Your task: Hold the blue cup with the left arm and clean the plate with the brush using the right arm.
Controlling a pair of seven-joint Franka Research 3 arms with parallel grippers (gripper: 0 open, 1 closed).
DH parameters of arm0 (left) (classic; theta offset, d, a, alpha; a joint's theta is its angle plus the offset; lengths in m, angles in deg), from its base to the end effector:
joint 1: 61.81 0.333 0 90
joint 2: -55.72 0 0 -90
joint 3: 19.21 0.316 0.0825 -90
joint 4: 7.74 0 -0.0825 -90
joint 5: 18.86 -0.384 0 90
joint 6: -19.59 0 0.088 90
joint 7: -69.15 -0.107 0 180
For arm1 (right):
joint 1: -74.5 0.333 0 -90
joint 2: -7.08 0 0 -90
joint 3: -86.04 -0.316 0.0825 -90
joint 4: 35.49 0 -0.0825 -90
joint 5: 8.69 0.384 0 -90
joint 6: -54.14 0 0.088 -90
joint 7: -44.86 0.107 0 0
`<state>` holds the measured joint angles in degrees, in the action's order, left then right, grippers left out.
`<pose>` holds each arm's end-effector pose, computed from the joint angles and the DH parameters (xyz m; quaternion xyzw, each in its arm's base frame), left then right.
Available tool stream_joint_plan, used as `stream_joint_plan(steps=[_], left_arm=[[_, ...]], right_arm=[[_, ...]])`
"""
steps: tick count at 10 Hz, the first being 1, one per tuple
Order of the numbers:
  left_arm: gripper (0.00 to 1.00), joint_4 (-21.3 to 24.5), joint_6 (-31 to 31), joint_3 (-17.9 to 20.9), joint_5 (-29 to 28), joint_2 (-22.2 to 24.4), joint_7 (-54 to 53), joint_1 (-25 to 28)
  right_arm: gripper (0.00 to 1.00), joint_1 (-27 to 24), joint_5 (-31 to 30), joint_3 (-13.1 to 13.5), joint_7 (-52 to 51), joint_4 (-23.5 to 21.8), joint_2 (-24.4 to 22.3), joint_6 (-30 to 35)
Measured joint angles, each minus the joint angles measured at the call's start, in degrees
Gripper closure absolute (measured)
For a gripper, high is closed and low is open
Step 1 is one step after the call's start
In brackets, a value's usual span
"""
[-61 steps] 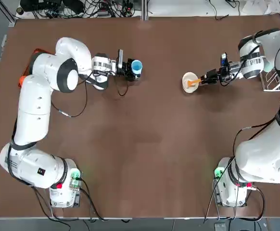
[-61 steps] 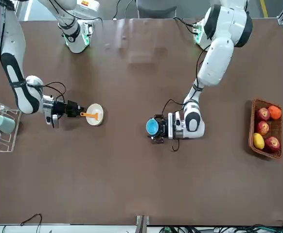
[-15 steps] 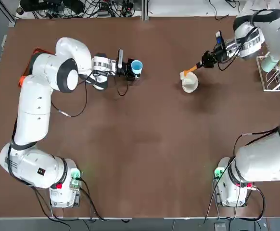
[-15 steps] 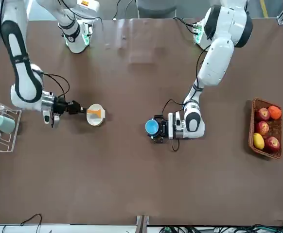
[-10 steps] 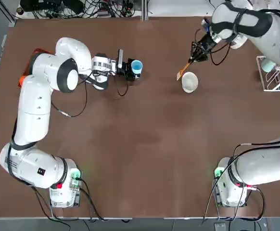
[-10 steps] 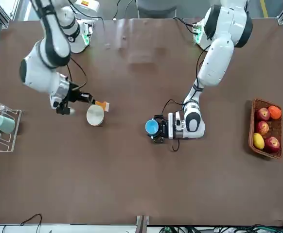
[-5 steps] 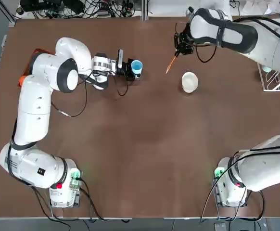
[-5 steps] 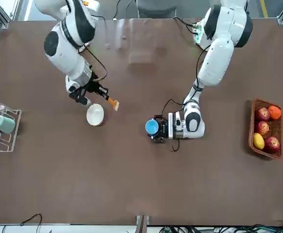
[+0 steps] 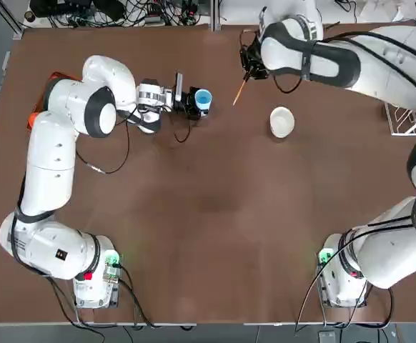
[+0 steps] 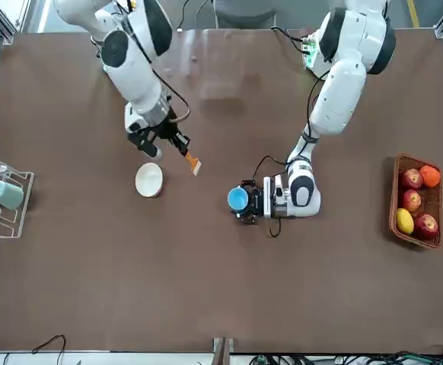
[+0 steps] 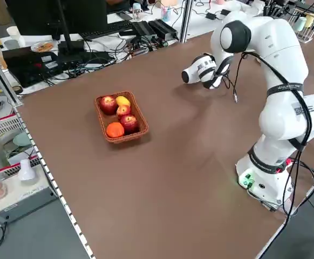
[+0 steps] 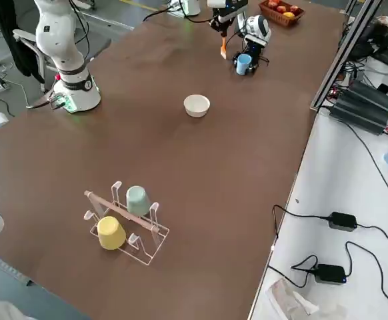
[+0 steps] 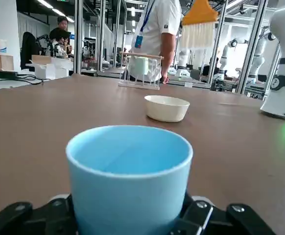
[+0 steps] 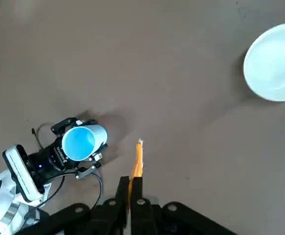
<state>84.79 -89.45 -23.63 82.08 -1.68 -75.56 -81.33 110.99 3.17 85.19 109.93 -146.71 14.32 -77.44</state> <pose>0.5659 -0.3240 0.0535 0.5465 -0.5167 0.4259 0.5029 0.4815 0.3726 0.4418 -0.9450 0.2945 -0.0045 0.1421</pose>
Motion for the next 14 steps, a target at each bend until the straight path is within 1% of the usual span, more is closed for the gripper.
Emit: stream_joint_plan(steps=[2,3,6,9,11,14], left_arm=[[0.34,0.0,0.0,0.0,0.0,0.0,0.0,0.0],[0.34,0.0,0.0,0.0,0.0,0.0,0.0,0.0],[0.34,0.0,0.1,0.0,0.0,0.0,0.0,0.0],[0.34,0.0,0.1,0.0,0.0,0.0,0.0,0.0],[0.34,0.0,0.1,0.0,0.0,0.0,0.0,0.0],[0.34,0.0,0.1,0.0,0.0,0.0,0.0,0.0]], right_arm=[[0.95,3.4,-3.2,0.0,7.0,2.6,3.4,-2.7],[0.95,4.7,-3.9,0.0,8.6,3.7,4.8,-3.8],[0.95,8.1,-8.6,0.0,13.3,9.1,9.8,-4.0],[0.95,11.4,-13.3,0.1,19.3,12.8,14.3,-4.2],[0.95,11.8,-14.2,0.1,20.2,15.0,16.0,-4.2],[0.95,11.8,-14.2,0.9,20.8,17.9,16.6,-4.2]])
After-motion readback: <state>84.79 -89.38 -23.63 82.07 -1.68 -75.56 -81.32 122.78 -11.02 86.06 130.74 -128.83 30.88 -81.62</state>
